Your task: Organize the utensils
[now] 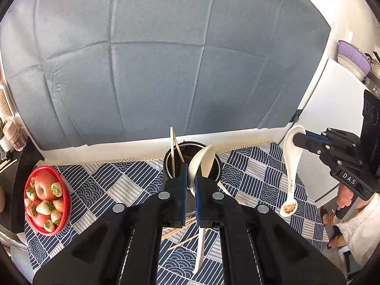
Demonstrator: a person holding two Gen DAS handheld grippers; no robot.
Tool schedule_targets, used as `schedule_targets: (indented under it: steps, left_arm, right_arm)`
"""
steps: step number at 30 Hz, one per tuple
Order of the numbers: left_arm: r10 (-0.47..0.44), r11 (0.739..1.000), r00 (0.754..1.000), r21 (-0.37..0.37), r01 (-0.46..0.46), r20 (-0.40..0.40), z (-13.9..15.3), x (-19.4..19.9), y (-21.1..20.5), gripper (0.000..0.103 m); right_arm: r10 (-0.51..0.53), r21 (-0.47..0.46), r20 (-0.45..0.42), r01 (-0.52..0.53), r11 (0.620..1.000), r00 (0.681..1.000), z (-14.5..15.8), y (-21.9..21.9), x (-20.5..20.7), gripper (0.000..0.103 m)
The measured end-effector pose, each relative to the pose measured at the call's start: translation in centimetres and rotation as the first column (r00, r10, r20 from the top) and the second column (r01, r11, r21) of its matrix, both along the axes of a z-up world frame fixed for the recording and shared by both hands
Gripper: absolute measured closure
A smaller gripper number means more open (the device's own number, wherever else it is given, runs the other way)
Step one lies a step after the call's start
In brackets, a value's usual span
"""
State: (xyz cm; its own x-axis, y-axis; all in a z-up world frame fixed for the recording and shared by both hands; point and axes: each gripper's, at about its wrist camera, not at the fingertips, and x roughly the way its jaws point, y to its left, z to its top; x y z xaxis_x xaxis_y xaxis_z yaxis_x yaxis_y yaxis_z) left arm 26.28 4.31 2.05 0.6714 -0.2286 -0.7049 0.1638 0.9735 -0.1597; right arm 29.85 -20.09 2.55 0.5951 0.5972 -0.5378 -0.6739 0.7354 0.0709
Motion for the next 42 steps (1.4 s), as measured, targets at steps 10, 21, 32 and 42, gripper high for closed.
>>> schedule_targets:
  steps: [10, 21, 32, 42]
  left_arm:
    - [-0.008, 0.998, 0.998, -0.061, 0.012, 0.067, 0.5, 4.5, 0.2, 0.097]
    - [-0.022, 0.990, 0.990, -0.133, 0.040, 0.137, -0.4, 7.4, 0.9, 0.097]
    - [-0.039, 0.986, 0.988, -0.153, 0.062, 0.153, -1.9, 10.3, 1.2, 0.097]
    - [-0.020, 0.979, 0.992, -0.197, 0.044, 0.123, -4.6, 10.7, 2.3, 0.097]
  right_arm:
    - [0.014, 0.052, 0.025, -0.015, 0.999, 1.000, 1.6, 0.8, 3.3, 0.097]
    - [0.031, 0.095, -0.042, -0.027, 0.995, 0.999, 0.4, 3.8, 8.1, 0.097]
    - [0.033, 0.088, -0.072, -0.027, 0.996, 0.997, -1.9, 6.4, 11.0, 0.097]
    - [-0.006, 0.084, -0.074, 0.012, 0.996, 0.997, -4.6, 7.7, 12.1, 0.097]
